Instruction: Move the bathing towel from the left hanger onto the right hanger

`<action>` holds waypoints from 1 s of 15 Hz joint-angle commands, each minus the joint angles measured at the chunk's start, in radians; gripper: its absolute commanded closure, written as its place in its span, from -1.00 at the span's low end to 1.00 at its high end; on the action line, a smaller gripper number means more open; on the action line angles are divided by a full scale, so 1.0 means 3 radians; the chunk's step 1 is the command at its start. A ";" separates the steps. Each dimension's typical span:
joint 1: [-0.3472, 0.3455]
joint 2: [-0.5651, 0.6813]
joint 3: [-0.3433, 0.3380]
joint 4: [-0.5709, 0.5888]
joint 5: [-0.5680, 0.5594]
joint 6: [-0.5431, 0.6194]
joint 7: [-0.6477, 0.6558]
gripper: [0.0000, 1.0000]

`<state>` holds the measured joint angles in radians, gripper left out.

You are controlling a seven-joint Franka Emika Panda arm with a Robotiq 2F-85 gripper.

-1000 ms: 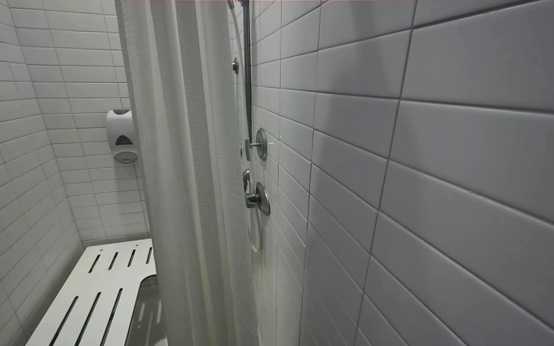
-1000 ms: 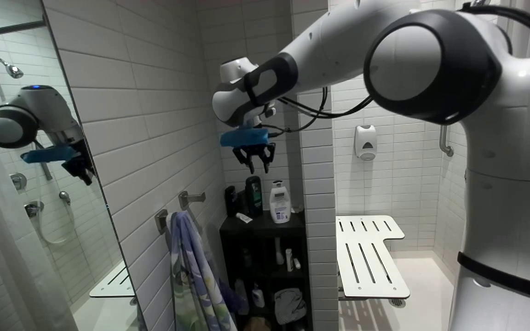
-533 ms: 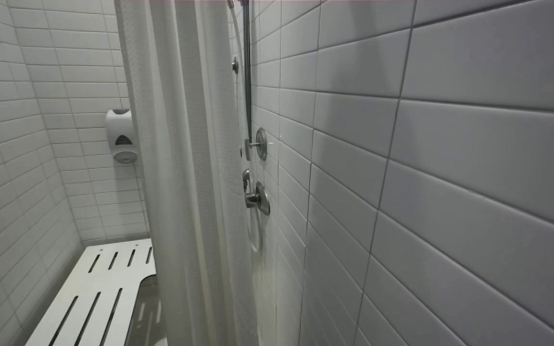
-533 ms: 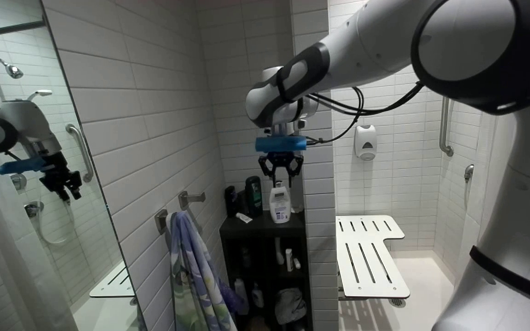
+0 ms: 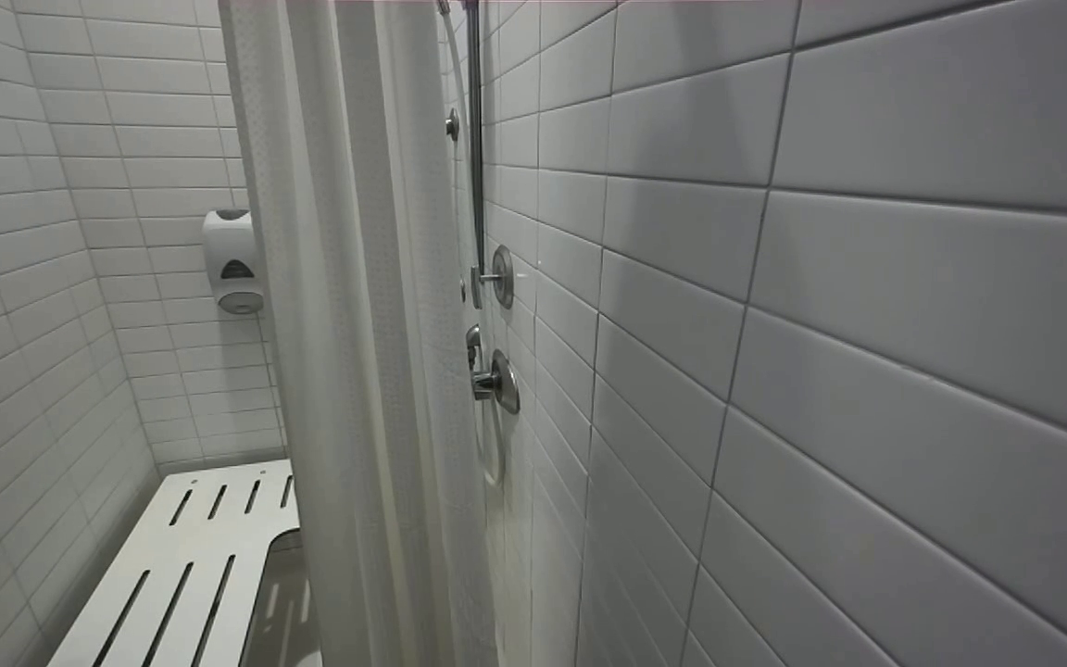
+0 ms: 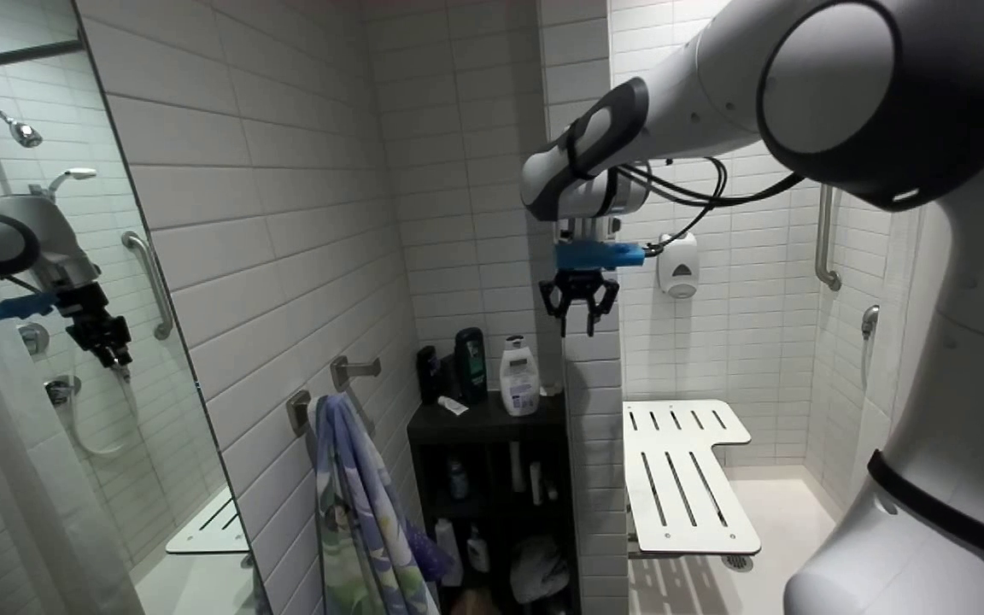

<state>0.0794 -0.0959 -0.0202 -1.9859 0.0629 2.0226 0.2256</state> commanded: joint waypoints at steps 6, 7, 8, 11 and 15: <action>-0.0215 0.0458 0.0010 0.0682 -0.0654 -0.0027 0.0072 -0.52; -0.0229 0.0467 -0.0001 0.0699 -0.0694 -0.0024 0.0068 -0.52; -0.0242 0.0468 -0.0010 0.0707 -0.0722 -0.0028 0.0076 -0.52; -0.0283 0.0419 -0.0032 0.0664 -0.0723 -0.0024 0.0069 -0.52; -0.0292 0.0433 -0.0030 0.0638 -0.0659 0.0009 0.0027 -0.02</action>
<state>-0.0044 0.0335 -0.0329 -1.7979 -0.1352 2.0289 0.2342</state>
